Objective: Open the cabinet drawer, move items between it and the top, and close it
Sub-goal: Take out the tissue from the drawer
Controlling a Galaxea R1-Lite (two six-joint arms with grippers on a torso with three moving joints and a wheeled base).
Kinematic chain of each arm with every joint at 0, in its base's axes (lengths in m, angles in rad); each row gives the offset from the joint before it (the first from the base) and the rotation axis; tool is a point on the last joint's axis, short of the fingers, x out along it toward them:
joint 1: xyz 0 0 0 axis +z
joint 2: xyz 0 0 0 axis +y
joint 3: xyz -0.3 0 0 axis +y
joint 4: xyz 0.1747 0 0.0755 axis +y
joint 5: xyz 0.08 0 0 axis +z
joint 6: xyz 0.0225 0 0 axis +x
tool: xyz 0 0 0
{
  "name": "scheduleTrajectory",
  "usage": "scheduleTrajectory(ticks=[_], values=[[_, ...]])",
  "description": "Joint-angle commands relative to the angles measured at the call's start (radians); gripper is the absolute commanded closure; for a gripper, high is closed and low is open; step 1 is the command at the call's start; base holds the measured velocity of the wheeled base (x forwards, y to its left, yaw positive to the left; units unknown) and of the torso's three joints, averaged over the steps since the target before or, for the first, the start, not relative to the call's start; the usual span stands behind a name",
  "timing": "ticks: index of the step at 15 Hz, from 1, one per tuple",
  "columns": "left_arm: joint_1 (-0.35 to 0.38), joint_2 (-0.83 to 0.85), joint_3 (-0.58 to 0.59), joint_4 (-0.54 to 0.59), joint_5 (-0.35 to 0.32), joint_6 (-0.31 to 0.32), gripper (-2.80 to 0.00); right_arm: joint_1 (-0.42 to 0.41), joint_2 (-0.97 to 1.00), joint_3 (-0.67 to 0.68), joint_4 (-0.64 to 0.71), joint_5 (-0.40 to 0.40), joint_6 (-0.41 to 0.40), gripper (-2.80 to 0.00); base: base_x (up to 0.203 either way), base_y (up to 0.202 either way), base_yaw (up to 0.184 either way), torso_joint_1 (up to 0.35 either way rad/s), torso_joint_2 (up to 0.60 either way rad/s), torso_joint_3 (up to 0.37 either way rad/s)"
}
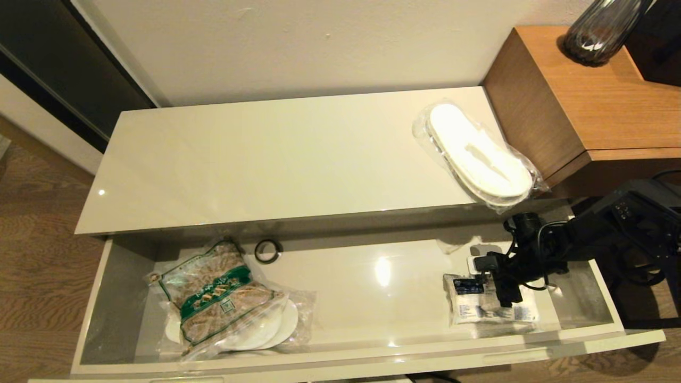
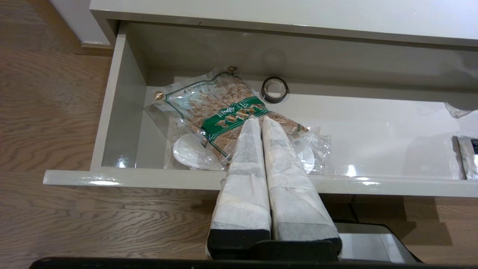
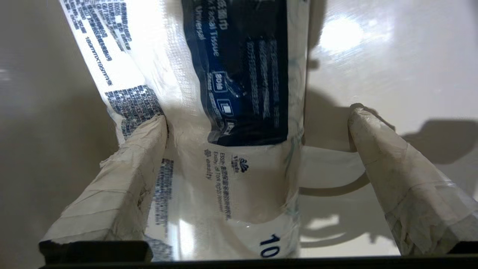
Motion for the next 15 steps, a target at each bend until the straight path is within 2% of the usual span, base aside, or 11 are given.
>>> scheduleTrajectory(ticks=[1, 10, 15], values=[[0.000, 0.001, 0.000, -0.001, 0.001, -0.001, 0.00, -0.001, 0.040, -0.038, 0.003, -0.002, -0.006, 0.00, 0.000, 0.000, 0.000, 0.000, 0.00, 0.000], [0.000, 0.001, 0.000, -0.001, 0.001, -0.001, 0.00, -0.001, 0.025, -0.049, -0.004, -0.002, -0.006, 0.00, 0.000, 0.000, 0.000, 0.000, 0.00, 0.000], [0.000, 0.001, 0.000, -0.001, 0.000, -0.001, 0.00, -0.001, -0.068, -0.054, 0.025, -0.006, 0.046, 0.00, 0.000, 0.000, 0.000, 0.000, 0.00, 0.000]])
